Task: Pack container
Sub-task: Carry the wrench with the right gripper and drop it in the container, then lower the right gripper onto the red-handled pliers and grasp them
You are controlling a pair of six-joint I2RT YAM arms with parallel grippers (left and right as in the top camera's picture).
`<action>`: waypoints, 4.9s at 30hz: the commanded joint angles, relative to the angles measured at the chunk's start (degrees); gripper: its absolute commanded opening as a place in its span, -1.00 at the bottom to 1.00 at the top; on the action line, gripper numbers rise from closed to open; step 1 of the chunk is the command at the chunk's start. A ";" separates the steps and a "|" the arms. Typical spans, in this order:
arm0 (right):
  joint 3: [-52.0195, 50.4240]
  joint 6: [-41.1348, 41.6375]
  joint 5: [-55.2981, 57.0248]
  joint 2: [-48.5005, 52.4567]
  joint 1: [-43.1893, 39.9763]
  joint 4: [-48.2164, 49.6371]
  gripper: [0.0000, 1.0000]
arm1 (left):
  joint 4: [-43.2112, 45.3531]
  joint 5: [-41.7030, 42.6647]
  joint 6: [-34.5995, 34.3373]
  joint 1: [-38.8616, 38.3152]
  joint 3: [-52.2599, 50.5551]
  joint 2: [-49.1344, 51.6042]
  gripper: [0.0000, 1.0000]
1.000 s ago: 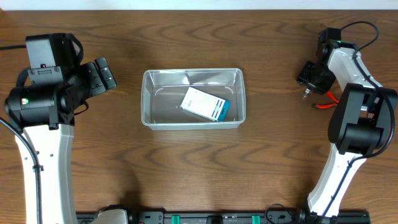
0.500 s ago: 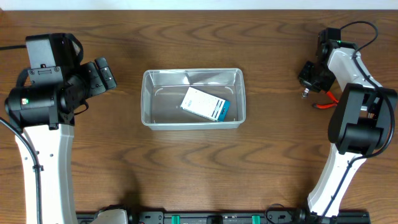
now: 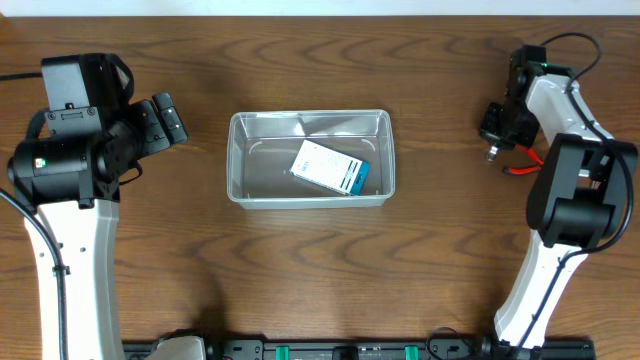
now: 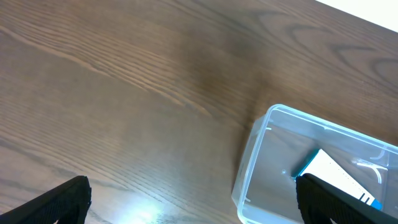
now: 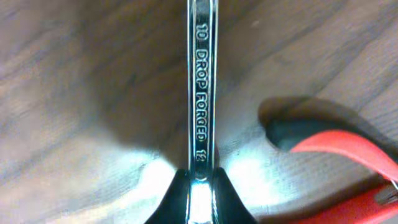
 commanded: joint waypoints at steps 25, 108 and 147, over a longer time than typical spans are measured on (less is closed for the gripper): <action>4.96 -60.92 -20.02 -12.81 36.98 -4.59 -0.98 | -0.13 -0.72 1.84 0.00 0.33 0.33 0.96; -28.57 41.88 -1.81 -14.40 -12.00 15.91 0.83 | -0.13 -0.72 1.81 0.00 0.33 0.33 0.96; -28.41 39.93 -2.49 -11.50 -12.17 14.84 -0.98 | -0.13 -0.70 1.84 0.00 0.33 0.33 0.96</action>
